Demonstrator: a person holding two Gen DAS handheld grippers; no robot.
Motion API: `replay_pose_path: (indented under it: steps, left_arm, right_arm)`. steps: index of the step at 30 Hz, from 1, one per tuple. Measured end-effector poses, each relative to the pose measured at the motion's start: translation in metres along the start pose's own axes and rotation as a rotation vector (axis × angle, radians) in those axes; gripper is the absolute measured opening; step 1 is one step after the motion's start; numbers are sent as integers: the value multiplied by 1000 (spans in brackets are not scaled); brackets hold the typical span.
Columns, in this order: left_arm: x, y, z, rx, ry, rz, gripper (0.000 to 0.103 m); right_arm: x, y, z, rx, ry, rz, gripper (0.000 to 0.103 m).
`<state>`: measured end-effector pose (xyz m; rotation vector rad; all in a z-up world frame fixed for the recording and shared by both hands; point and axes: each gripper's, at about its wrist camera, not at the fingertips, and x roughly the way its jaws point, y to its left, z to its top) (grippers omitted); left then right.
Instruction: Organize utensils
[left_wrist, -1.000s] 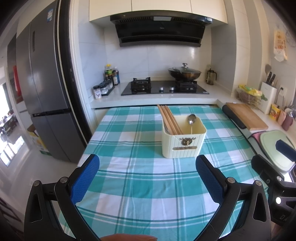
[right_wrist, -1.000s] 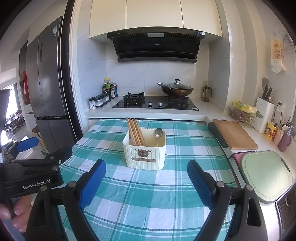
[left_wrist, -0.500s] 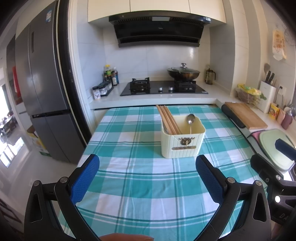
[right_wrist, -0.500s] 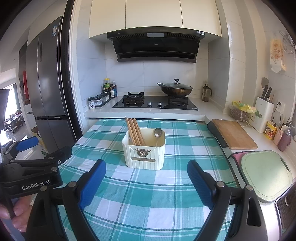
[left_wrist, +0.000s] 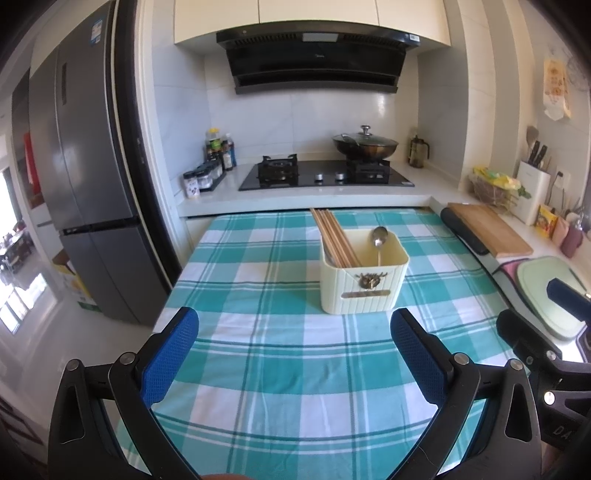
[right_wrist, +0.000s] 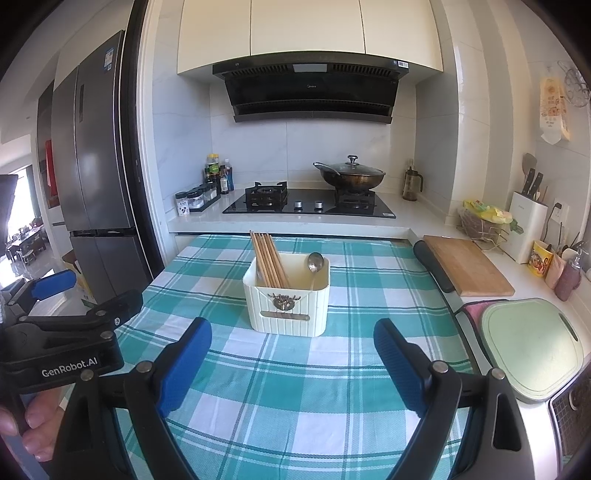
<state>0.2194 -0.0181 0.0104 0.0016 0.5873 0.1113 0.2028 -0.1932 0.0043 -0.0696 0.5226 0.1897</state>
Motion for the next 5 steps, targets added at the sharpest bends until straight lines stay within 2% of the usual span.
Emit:
replay_pose_path:
  steps: [5]
  left_arm:
    - [-4,2,1,-10,-55,13,103]
  right_arm:
    - [2,-2,0,3,7,-2,91]
